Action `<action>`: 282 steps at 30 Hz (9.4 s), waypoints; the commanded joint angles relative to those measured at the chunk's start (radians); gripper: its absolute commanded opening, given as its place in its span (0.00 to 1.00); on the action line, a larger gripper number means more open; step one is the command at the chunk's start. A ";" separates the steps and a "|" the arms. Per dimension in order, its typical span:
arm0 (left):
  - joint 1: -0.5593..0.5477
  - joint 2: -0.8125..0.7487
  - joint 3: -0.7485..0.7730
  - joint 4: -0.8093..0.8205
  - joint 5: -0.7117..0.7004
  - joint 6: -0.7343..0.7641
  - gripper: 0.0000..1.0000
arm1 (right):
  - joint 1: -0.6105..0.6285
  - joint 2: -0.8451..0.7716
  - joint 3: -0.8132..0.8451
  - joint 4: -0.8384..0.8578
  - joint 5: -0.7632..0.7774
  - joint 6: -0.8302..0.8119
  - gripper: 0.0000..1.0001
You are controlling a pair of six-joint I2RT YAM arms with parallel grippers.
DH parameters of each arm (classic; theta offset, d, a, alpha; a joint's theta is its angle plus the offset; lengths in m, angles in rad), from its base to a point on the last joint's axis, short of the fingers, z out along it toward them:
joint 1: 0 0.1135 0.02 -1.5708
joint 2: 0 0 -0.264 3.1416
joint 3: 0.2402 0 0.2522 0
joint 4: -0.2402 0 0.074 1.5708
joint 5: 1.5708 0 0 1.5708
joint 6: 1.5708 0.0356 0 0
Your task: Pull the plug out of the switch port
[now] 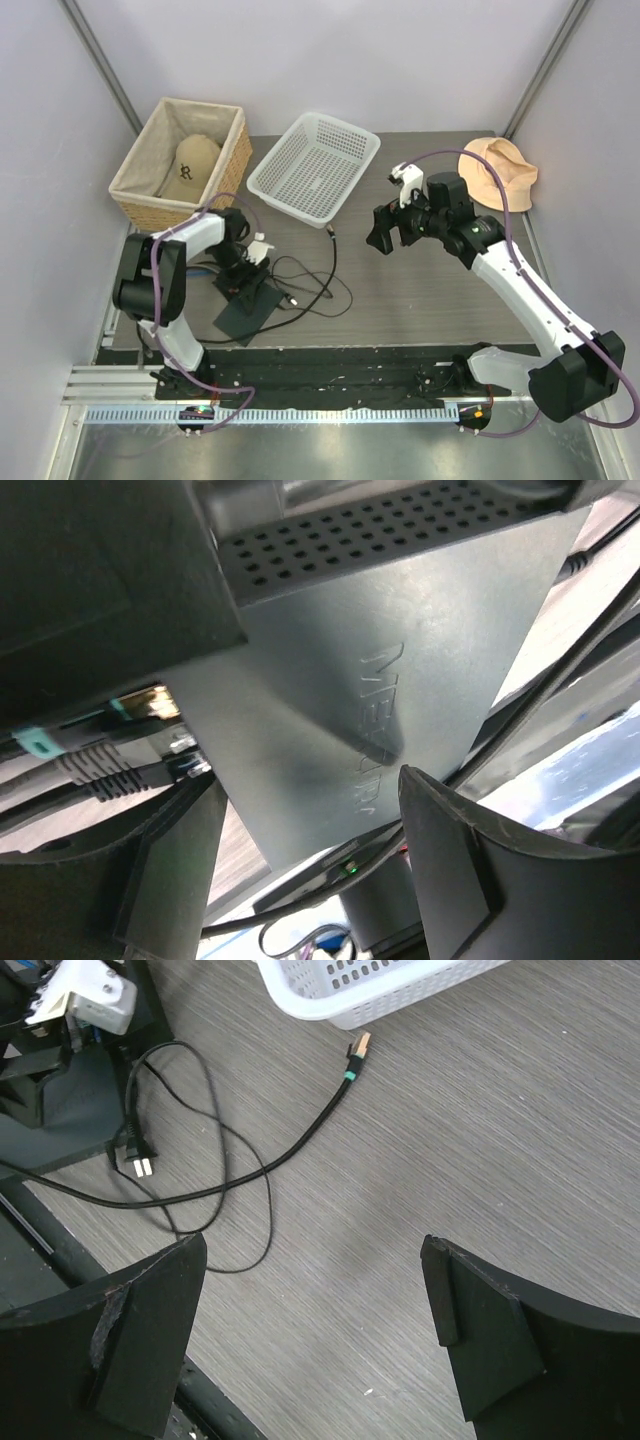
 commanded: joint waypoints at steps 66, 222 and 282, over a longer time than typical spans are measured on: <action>-0.431 -0.016 0.355 0.150 0.187 -0.194 0.78 | -0.113 -0.034 -0.189 -0.252 -0.029 -0.641 0.80; -0.460 -0.154 0.095 0.552 0.223 -0.422 0.00 | -0.259 0.171 -0.282 0.006 -0.051 0.486 0.16; -0.440 -0.047 0.040 0.417 0.006 0.071 0.04 | -0.336 0.174 -0.110 -0.049 0.052 0.165 0.34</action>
